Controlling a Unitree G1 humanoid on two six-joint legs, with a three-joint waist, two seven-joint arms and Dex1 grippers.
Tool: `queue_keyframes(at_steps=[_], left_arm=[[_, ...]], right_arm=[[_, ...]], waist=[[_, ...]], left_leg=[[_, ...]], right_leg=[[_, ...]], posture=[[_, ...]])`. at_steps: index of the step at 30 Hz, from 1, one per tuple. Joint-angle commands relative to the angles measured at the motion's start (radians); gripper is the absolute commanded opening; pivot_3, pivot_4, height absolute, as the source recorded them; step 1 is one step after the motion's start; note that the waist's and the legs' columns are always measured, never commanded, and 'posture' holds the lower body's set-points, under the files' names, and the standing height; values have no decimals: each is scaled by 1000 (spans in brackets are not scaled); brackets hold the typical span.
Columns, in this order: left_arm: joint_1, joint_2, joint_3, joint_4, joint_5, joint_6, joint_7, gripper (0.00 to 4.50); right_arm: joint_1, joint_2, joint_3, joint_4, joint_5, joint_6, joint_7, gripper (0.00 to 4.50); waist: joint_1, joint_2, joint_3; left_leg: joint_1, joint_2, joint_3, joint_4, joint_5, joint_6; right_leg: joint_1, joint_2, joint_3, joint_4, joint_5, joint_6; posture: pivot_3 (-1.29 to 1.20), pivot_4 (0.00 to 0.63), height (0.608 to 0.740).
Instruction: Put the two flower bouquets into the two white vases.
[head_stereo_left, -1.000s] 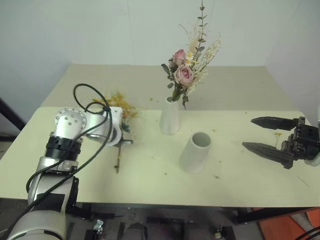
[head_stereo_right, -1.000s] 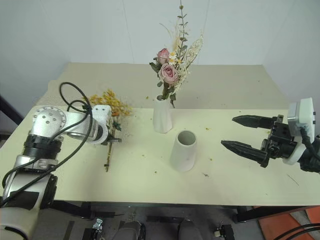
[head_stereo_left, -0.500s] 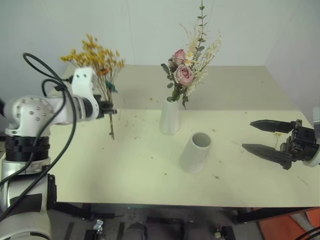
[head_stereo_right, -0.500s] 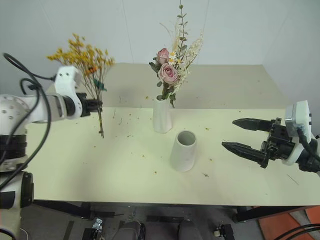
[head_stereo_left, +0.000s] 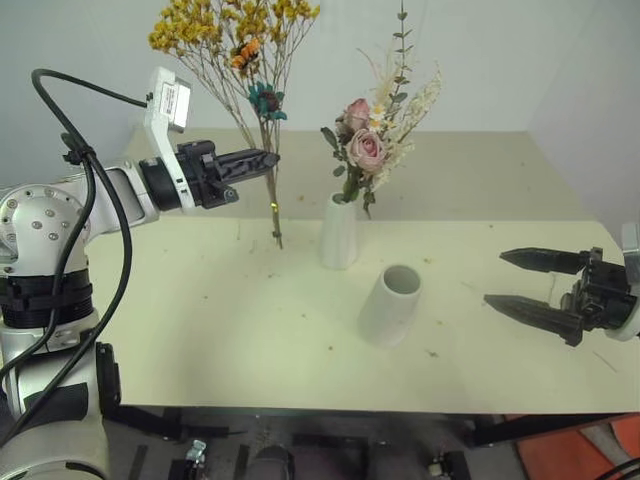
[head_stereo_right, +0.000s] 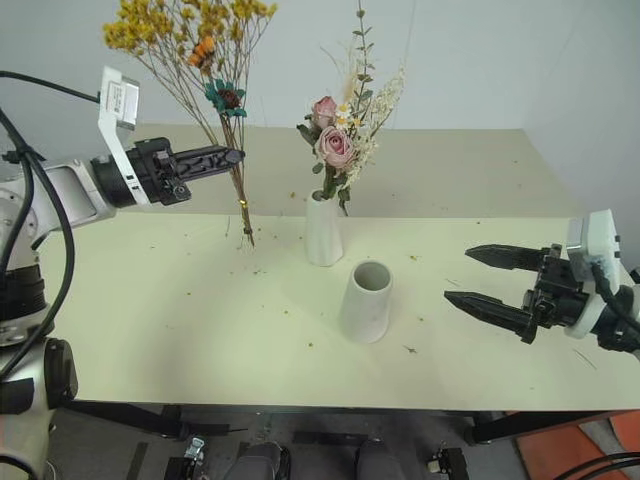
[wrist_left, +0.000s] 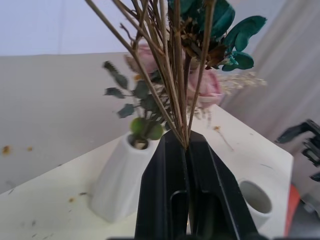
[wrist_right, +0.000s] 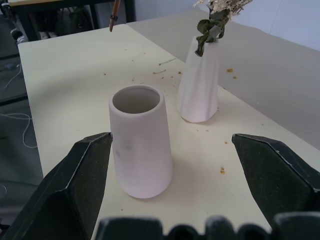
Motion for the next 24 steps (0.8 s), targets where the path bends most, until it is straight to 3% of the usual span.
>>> queue_keyframes(at_steps=[1, 11, 24], left_arm=[[-53, -11, -10, 13, 48, -74, -132, 25], [-135, -183, -109, 88, 188, -230, -373, 25], [-186, -370, -202, 165, 343, -362, -514, 25]], right_arm=[[5, 0, -59, -33, 9, -16, -13, 4500], [16, -13, -45, -39, -20, -31, -17, 4500], [-8, -21, -36, -24, -16, -78, 99, 4500]], waist=[[0, 0, 0], [2, 0, 0], [-1, -1, 0]], left_leg=[[0, 0, 0, 0, 0, 0], [-1, 0, 0, 0, 0, 0], [-1, 0, 0, 0, 0, 0]], right_leg=[[0, 0, 0, 0, 0, 0], [0, 0, 0, -1, 0, 0], [0, 0, 0, -1, 0, 0]], posture=[[0, 150, 740], [0, 150, 740], [0, 150, 740]])
